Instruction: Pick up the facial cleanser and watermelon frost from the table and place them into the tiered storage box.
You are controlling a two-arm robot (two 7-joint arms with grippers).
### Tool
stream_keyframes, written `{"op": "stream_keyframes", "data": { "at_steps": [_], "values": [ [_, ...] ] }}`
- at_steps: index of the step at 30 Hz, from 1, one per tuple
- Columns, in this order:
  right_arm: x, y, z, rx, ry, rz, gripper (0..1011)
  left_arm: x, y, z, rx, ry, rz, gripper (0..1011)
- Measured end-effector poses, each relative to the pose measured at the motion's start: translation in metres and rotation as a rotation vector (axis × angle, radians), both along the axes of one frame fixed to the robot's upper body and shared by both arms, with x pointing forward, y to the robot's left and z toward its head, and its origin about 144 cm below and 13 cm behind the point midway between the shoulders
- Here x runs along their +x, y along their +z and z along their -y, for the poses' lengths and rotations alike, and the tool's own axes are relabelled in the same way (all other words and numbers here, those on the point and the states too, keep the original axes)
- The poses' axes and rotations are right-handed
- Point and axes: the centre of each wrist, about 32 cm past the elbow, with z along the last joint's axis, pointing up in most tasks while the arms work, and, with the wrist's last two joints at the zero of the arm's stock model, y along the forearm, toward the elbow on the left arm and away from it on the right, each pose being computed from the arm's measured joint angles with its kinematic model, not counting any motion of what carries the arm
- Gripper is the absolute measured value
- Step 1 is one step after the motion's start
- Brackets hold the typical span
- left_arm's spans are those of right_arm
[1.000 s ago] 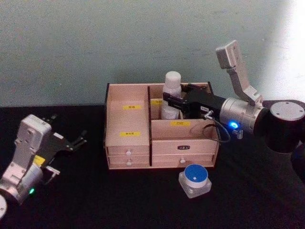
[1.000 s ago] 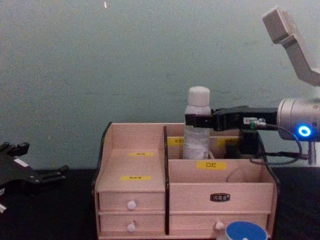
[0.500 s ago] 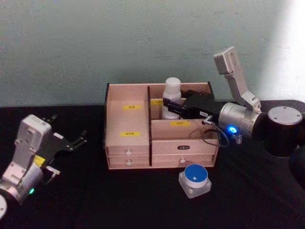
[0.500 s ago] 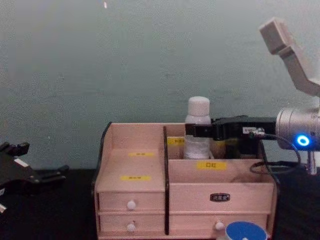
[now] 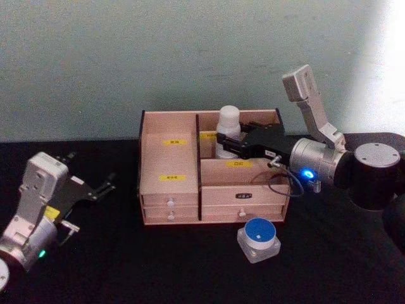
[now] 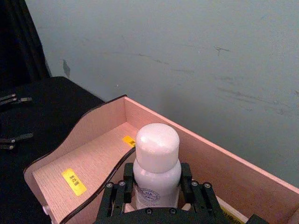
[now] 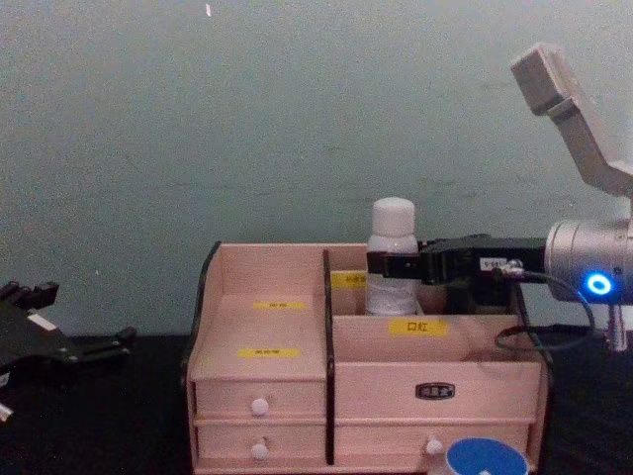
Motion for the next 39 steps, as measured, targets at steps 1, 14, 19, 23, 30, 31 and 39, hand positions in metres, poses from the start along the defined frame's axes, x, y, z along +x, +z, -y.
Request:
{"op": "stream_keyframes", "data": {
  "at_steps": [1,14,19,23,30,31,39],
  "values": [
    [0.0,0.0,0.0,0.0,0.0,0.0,596,0.0,0.0,0.0,0.0,0.0,0.0,1001],
    [0.0,0.0,0.0,0.002,-0.001,0.0,811,0.0,0.0,0.0,0.0,0.0,0.0,1001],
    [0.0,0.0,0.0,0.003,0.0,-0.001,930,0.0,0.0,0.0,0.0,0.0,0.0,1001],
    [0.0,0.0,0.0,0.003,0.0,0.0,1002,0.0,0.0,0.0,0.0,0.0,0.0,1001],
    [0.0,0.0,0.0,0.004,0.0,-0.001,1002,0.0,0.0,0.0,0.0,0.0,0.0,1001],
    [0.0,0.001,0.0,0.004,0.0,0.0,1003,0.0,0.0,0.0,0.0,0.0,0.0,1001],
    [-0.009,0.01,0.005,0.026,-0.009,0.038,1003,0.0,0.0,0.0,0.0,0.0,0.0,1001]
  ]
}}
